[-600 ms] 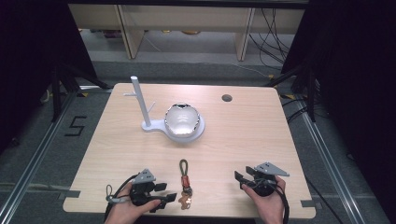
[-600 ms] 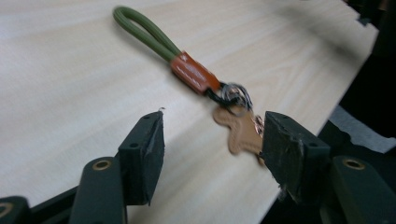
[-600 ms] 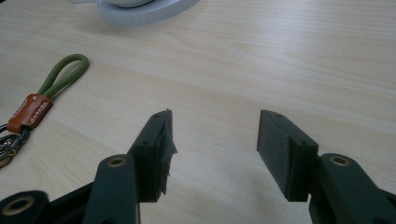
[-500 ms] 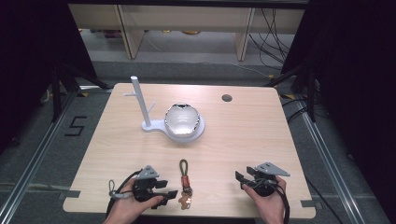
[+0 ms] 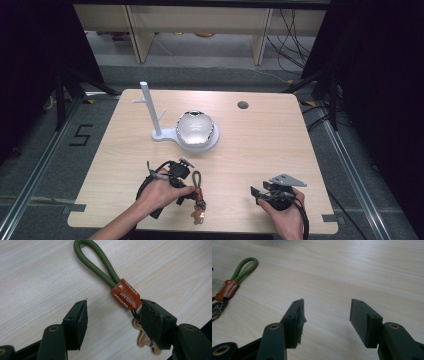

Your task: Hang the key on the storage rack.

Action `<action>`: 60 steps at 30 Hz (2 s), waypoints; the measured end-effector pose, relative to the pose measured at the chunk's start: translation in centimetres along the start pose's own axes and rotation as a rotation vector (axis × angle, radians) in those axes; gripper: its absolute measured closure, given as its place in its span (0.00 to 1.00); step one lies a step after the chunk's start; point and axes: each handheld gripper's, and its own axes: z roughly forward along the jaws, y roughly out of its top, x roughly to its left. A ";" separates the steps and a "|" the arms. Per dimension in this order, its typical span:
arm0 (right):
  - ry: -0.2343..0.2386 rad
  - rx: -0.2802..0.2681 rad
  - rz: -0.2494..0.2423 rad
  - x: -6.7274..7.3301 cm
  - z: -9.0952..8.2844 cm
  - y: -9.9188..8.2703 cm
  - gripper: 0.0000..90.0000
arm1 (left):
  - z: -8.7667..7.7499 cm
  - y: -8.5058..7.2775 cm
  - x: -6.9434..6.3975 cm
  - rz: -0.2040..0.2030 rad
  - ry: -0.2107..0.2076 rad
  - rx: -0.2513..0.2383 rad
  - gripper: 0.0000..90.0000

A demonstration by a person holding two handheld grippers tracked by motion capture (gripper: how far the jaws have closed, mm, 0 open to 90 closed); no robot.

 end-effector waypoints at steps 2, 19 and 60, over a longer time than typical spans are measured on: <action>0.003 0.001 0.001 0.0 0.0 0.0 0.51 | 0.3 0.1 -0.2 -0.006 0.003 0.007 0.42; 0.006 0.007 -0.003 -0.1 0.1 -0.2 0.52 | 2.2 2.1 -1.3 0.018 0.032 0.110 0.43; 0.021 -0.002 0.000 -0.2 0.2 -0.3 0.51 | 2.4 2.0 -3.0 0.194 0.134 0.162 0.63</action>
